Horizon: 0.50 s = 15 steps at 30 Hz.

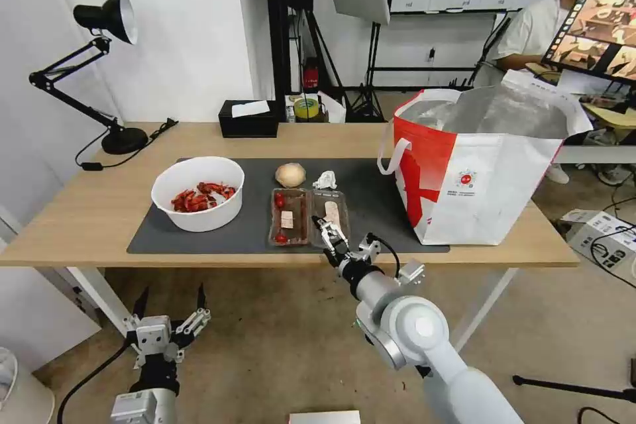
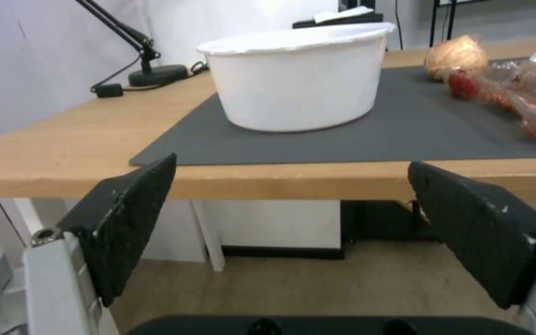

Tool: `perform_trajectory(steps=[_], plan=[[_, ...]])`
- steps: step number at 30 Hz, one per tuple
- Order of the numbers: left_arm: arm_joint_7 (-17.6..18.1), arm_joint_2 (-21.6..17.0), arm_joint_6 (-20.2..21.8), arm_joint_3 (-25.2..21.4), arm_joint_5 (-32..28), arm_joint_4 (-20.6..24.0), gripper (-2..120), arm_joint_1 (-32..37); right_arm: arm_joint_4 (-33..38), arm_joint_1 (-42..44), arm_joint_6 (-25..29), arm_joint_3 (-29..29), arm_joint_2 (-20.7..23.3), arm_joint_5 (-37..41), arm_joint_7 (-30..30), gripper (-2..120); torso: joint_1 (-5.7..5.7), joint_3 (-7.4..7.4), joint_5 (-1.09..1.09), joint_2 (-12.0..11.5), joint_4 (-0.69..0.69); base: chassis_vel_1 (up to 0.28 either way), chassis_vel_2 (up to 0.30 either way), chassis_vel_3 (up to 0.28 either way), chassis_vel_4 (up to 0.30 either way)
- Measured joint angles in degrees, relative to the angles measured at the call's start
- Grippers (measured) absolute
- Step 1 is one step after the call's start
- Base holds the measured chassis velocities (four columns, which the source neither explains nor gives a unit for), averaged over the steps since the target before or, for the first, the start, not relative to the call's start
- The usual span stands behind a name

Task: Pick up the trash from the table and place it into the takeout bag.

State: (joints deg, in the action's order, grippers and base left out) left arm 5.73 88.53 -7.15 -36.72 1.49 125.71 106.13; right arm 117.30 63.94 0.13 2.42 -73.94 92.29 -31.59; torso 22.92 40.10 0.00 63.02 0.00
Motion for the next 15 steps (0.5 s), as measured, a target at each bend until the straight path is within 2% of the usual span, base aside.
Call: perform_trajectory(steps=[15], plan=[[0.03,0.48,0.09,0.13,0.49,0.14,100,0.82,0.95,3.02,2.93,-0.41,-0.76,-2.92,0.06,100,0.00,0.00,0.00,0.01,0.00,0.000,0.000,0.000,0.000]])
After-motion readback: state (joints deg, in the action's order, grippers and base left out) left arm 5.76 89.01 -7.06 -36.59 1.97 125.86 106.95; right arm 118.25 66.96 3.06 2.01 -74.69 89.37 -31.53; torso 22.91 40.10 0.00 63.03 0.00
